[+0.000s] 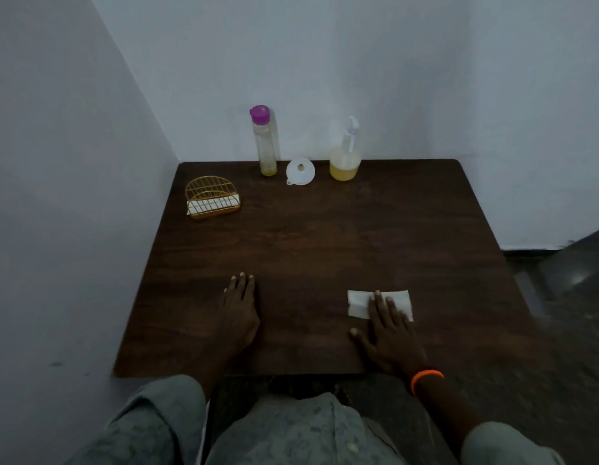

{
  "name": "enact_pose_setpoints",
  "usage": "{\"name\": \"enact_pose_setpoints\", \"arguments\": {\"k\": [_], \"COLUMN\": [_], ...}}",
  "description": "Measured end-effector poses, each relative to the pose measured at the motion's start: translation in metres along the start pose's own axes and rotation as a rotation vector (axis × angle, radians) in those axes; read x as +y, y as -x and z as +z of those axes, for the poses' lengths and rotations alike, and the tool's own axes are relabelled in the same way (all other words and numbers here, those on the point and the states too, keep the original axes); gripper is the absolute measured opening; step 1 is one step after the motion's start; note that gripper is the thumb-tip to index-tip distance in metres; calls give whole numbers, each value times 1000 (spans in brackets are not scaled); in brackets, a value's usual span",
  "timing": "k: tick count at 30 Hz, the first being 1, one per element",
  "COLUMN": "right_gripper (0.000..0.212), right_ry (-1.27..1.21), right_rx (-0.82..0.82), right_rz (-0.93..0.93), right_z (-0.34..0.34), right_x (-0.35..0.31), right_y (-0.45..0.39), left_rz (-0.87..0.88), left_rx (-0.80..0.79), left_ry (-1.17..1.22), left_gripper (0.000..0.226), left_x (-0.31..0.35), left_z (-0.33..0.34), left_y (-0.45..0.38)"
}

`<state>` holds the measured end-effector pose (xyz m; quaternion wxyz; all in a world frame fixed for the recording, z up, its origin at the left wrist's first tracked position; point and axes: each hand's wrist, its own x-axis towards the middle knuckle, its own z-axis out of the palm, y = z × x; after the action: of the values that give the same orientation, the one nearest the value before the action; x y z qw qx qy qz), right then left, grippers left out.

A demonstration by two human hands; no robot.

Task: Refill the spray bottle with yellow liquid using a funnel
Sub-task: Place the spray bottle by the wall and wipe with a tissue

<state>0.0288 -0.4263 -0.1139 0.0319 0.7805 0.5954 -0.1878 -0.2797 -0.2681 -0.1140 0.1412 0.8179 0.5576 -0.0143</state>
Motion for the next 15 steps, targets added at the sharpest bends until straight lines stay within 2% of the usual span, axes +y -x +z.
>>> {"name": "enact_pose_setpoints", "arguments": {"k": [4,12,15], "right_gripper": [101,102,98], "right_ry": [-52,-58,-8], "right_rx": [-1,-126,-168], "right_rz": [17,-296,-409], "right_z": [2,24,41], "right_x": [-26,-153,-180], "right_y": [1,1,4], "left_rz": [11,-37,-47], "left_rx": [19,13,21], "left_ry": [-11,29,15], "left_gripper": [63,68,75], "left_x": [7,0,-1], "left_z": [7,14,7], "left_y": [3,24,28]}}
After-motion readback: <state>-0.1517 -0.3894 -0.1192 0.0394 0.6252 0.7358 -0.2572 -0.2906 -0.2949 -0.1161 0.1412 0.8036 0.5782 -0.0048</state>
